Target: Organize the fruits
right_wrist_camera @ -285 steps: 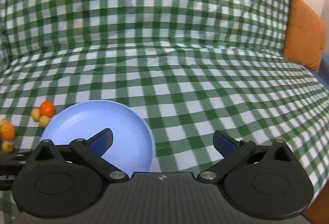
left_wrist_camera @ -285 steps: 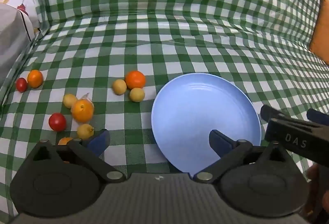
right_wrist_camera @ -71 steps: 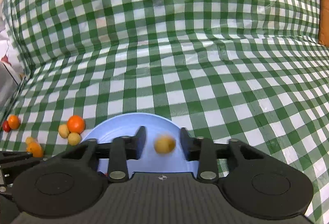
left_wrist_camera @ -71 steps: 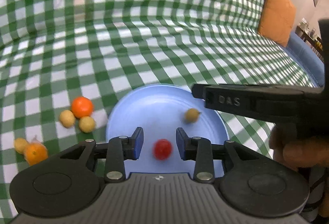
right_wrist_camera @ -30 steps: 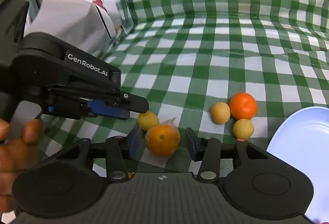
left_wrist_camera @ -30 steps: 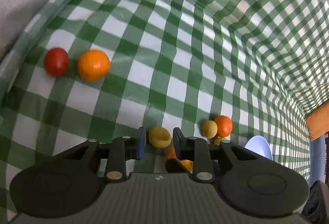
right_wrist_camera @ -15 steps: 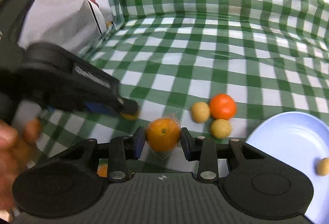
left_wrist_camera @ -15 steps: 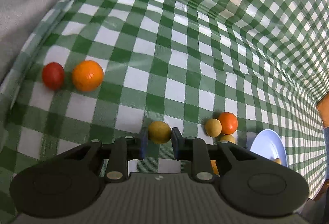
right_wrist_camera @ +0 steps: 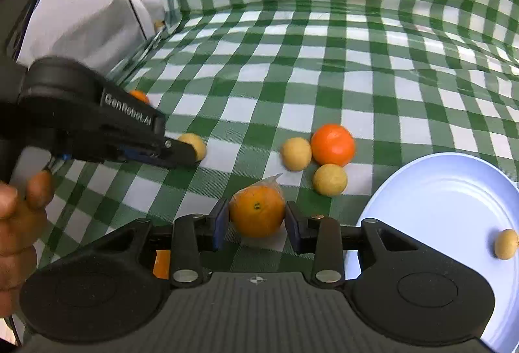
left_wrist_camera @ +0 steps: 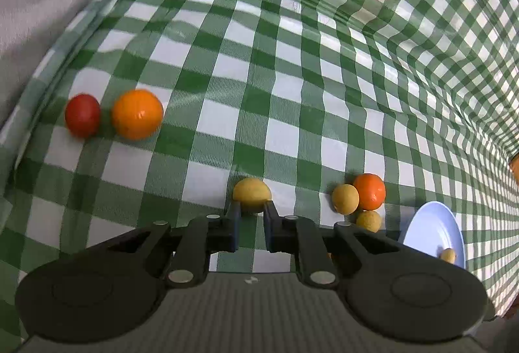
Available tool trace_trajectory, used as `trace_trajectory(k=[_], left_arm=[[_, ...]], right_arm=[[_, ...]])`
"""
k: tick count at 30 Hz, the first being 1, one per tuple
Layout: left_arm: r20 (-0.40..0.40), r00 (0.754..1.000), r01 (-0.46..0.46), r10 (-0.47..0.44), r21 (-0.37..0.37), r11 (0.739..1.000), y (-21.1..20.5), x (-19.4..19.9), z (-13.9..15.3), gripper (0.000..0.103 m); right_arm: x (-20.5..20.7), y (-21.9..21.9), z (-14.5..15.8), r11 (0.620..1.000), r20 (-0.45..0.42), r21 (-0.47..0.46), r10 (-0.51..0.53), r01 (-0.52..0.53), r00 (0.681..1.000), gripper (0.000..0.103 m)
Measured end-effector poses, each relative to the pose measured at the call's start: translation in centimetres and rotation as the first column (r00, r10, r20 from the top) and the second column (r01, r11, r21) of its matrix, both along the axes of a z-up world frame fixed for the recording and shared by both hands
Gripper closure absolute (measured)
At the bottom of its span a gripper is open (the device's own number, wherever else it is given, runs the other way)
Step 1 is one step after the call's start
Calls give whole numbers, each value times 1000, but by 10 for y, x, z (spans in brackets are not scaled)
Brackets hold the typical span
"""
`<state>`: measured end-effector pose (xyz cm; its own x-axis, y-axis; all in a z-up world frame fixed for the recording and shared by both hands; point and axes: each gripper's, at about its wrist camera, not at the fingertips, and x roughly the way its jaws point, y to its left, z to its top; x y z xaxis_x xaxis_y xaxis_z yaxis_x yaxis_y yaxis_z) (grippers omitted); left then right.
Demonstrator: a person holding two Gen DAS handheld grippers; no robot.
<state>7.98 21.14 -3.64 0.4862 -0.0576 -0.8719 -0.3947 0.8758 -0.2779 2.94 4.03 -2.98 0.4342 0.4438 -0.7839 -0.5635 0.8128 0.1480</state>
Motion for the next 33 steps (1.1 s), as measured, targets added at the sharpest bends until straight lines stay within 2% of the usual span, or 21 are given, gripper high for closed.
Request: trace_trajectory(k=[3, 7, 9, 11, 17, 22, 24, 29, 33], left_arm=[[-5, 1000, 13, -13, 8, 1000, -1, 1, -2, 87], [34, 999, -25, 26, -12, 1000, 10, 0, 2, 68], [54, 997, -50, 51, -24, 998, 16, -2, 4, 67], [59, 996, -65, 67, -42, 997, 22, -1, 2, 62], [25, 998, -62, 63, -57, 996, 17, 5, -7, 62], [-13, 1000, 11, -10, 19, 1000, -2, 9, -11, 63], [-18, 1000, 21, -21, 47, 999, -5, 9, -11, 73], [-8, 1000, 21, -20, 64, 998, -6, 6, -4, 73], [30, 999, 34, -36, 68, 997, -12, 3, 12, 73]], right_arm=[[0, 0, 0, 1000, 1, 1, -1, 1, 1000, 64], [-1, 3, -6, 1000, -12, -11, 1, -1, 1000, 64], [-2, 4, -6, 1000, -12, -12, 0, -1, 1000, 64], [-2, 4, -6, 1000, -15, -9, 2, -2, 1000, 64], [-2, 3, -5, 1000, -18, -10, 2, -2, 1000, 64], [-1, 1, -4, 1000, -15, -13, 5, -5, 1000, 64], [0, 0, -4, 1000, -15, -13, 2, -2, 1000, 64], [-1, 0, 0, 1000, -1, -9, -9, 9, 1000, 65], [-5, 1, 10, 1000, 30, 9, -10, 10, 1000, 65]])
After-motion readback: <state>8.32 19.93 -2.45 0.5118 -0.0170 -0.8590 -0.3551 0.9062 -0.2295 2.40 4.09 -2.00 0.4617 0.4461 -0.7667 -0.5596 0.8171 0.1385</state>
